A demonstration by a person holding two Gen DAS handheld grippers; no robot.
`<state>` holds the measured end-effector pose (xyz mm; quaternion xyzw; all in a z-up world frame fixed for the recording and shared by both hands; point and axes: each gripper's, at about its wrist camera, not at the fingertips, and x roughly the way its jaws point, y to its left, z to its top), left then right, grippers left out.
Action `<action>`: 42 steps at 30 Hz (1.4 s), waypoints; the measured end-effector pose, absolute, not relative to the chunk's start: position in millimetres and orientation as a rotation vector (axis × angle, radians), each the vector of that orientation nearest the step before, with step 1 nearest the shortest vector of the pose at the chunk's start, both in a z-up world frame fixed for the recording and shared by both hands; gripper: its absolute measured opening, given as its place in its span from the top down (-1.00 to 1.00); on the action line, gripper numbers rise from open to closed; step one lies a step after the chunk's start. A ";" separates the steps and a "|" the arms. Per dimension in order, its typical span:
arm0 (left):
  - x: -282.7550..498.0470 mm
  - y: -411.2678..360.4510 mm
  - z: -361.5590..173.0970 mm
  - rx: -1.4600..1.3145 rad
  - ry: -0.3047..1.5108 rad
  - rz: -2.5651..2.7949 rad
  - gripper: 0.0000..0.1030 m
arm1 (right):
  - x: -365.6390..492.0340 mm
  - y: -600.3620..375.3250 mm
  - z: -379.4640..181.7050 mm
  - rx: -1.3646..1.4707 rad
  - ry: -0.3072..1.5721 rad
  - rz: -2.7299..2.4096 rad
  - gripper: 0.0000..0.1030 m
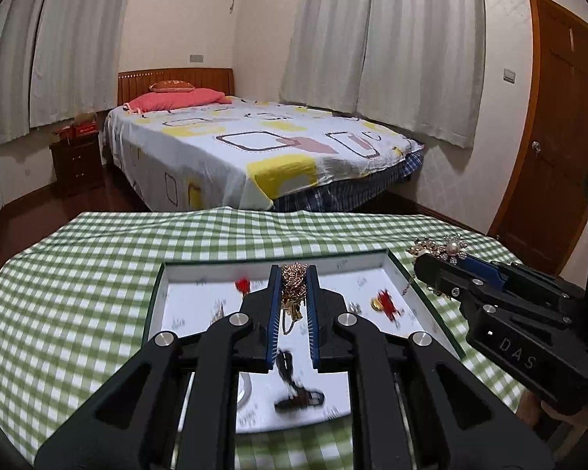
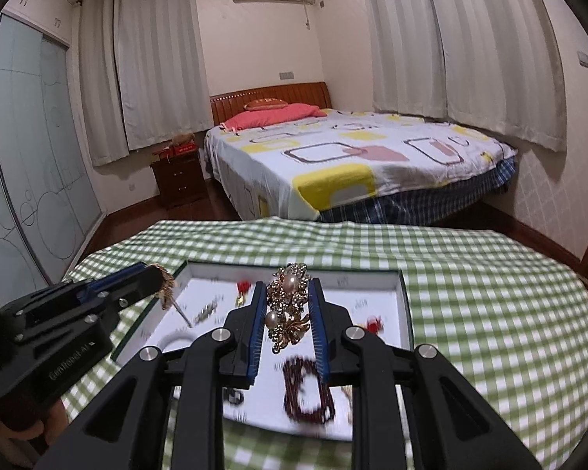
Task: Organize jewelry
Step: 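Carry the gold chain with the left tool while the right tool carries the brooch into the box, then open the left tool to release the chain while the right tool releases the brooch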
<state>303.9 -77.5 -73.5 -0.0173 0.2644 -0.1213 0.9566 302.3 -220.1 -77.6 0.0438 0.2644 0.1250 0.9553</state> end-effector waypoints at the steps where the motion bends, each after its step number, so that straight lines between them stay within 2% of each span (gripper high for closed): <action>1: 307.5 -77.5 -75.1 -0.033 0.536 -0.244 0.76 | 306.5 -219.3 -77.6 0.088 0.535 0.254 0.56; 19: 384.6 -69.5 -151.0 -0.010 0.726 -0.152 0.76 | 374.8 -201.0 -148.2 0.090 0.714 0.248 0.56; 42: 406.0 -71.7 -172.9 0.027 0.856 -0.073 0.76 | 396.2 -191.3 -174.3 0.056 0.867 0.216 0.56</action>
